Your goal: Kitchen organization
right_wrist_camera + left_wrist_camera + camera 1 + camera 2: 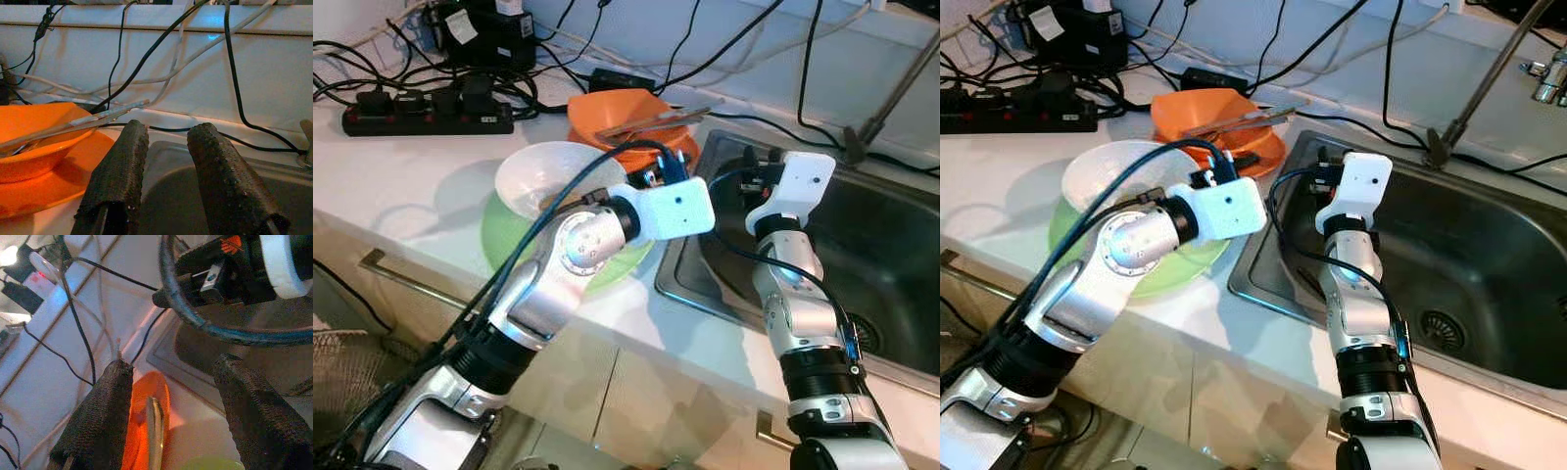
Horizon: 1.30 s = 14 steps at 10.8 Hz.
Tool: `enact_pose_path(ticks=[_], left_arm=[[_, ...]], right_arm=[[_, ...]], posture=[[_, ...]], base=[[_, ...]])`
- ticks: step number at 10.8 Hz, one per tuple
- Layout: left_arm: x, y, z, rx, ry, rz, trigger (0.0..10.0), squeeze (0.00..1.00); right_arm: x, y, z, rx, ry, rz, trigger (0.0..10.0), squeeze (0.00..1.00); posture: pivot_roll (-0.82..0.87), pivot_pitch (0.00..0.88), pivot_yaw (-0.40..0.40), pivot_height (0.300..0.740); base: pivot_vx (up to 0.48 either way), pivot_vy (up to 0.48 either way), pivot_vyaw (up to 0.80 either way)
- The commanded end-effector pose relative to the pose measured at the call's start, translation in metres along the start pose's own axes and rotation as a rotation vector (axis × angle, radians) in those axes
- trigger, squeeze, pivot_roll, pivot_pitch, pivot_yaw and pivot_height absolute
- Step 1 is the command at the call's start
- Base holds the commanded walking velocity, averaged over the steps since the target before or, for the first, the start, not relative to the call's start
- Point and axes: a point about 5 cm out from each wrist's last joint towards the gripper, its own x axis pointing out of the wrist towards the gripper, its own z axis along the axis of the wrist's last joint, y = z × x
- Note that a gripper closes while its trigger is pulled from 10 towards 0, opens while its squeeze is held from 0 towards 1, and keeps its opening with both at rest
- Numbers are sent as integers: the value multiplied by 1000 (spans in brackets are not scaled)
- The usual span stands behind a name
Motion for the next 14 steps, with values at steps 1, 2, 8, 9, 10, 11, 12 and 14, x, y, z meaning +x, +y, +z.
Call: enact_pose_path(ticks=[1,2,8,9,10,11,12,14], left_arm=[[3,0,8,22,-12,-28,10000,0],[3,2,7,26,1,-15,10000,0],[12,6,-14,27,142,50,10000,0],[14,3,-13,20,140,38,0,0],[15,2,-12,20,137,37,0,0],[15,2,-12,20,135,37,0,0],[15,2,-12,20,134,39,0,0],[15,3,-11,22,134,46,0,0]], right_arm=[[2,-6,6,0,-24,-21,10000,0],[2,-5,6,1,-22,-21,10000,0],[3,-4,5,0,-21,-24,10000,0],[2,-5,6,-1,-21,-26,10000,0],[2,-5,6,-2,-20,-26,10000,0],[2,-5,5,-2,-20,-26,10000,0],[2,-5,5,-2,-19,-25,10000,0],[2,-4,5,-2,-18,-23,10000,0]], posture=[[28,35,-127,740],[31,38,-129,740],[25,45,-126,740],[20,47,-124,740],[20,46,-125,740],[21,46,-125,740],[21,46,-125,740],[21,41,-125,740]], base=[[0,0,0],[0,0,0],[0,0,0],[0,0,0],[0,0,0],[0,0,0],[0,0,0],[0,0,0]])
